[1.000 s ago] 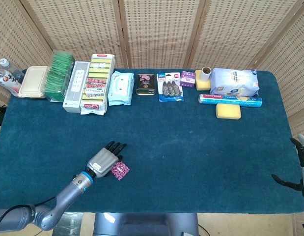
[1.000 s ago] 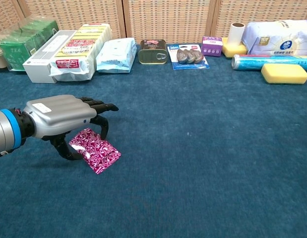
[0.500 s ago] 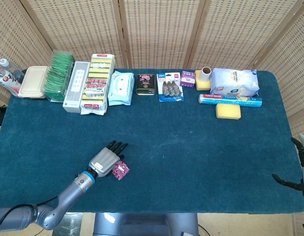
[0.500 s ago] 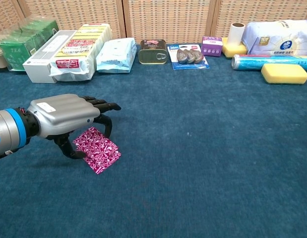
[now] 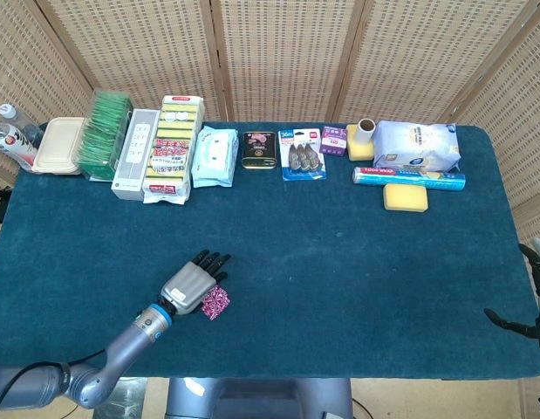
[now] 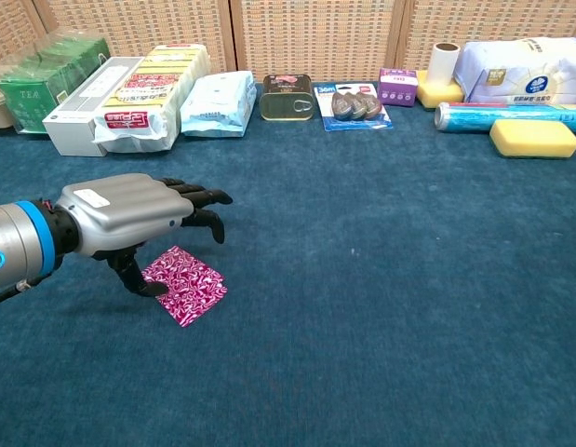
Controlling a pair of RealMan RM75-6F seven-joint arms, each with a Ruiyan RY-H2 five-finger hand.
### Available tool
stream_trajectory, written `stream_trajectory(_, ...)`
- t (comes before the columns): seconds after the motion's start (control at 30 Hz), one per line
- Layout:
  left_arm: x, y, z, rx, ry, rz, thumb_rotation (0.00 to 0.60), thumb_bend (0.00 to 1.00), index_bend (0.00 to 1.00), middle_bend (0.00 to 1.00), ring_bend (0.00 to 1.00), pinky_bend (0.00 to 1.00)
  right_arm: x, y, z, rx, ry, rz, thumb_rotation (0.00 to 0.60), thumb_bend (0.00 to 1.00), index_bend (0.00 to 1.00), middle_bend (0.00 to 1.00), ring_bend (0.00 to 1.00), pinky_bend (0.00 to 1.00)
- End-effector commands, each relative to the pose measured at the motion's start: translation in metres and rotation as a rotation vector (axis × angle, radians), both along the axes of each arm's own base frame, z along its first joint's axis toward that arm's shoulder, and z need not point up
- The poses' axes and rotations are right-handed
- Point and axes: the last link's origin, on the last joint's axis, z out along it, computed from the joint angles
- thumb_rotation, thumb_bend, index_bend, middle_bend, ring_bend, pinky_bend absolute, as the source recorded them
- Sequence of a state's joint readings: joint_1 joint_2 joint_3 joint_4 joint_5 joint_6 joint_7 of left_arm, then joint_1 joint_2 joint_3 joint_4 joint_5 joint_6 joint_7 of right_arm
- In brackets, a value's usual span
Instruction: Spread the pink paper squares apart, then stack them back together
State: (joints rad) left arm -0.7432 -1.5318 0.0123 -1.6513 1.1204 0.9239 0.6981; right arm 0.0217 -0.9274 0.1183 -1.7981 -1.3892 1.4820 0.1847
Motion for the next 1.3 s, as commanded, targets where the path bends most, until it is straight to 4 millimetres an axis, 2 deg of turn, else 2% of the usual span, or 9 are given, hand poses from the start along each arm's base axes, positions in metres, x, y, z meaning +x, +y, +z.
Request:
stream_trajectory(0.03, -0.001, 0.002, 0.005, 0.012, -0.015, 0.013, 0.6, 0.24, 0.21, 0.0, 0.0, 0.07, 0.0, 0.0, 0.0, 0.0, -0.001, 0.001, 0.6, 0.0, 0.06, 0.0, 0.0, 0.0)
stream_trajectory(0.1, -0.003, 0.004, 0.013, 0.027, -0.04, 0.037, 0.6, 0.24, 0.21, 0.0, 0.0, 0.07, 0.0, 0.0, 0.0, 0.0, -0.001, 0.001, 0.6, 0.0, 0.06, 0.0, 0.0, 0.0)
stream_trajectory(0.2, -0.018, 0.011, 0.032, 0.088, -0.046, 0.069, 0.6, 0.24, 0.2, 0.0, 0.0, 0.07, 0.001, 0.0, -0.001, 0.004, 0.0, 0.002, 0.6, 0.0, 0.06, 0.0, 0.0, 0.0)
stream_trajectory(0.3, -0.027, 0.014, 0.036, 0.11, -0.051, 0.089, 0.6, 0.24, 0.17, 0.0, 0.0, 0.07, 0.002, 0.0, -0.003, 0.01, 0.004, 0.005, 0.6, 0.0, 0.06, 0.0, 0.0, 0.0)
stream_trajectory(0.67, -0.03, 0.036, 0.016, 0.136, -0.054, 0.104, 0.6, 0.24, 0.14, 0.0, 0.0, 0.07, 0.0, -0.001, -0.004, 0.009, 0.008, -0.002, 0.6, 0.0, 0.06, 0.0, 0.0, 0.0)
stream_trajectory(1.3, -0.026, 0.046, -0.001, 0.162, -0.013, 0.111, 0.6, 0.24, 0.14, 0.0, 0.0, 0.07, 0.0, -0.001, 0.0, 0.001, -0.006, -0.001, 0.6, 0.0, 0.06, 0.0, 0.0, 0.0)
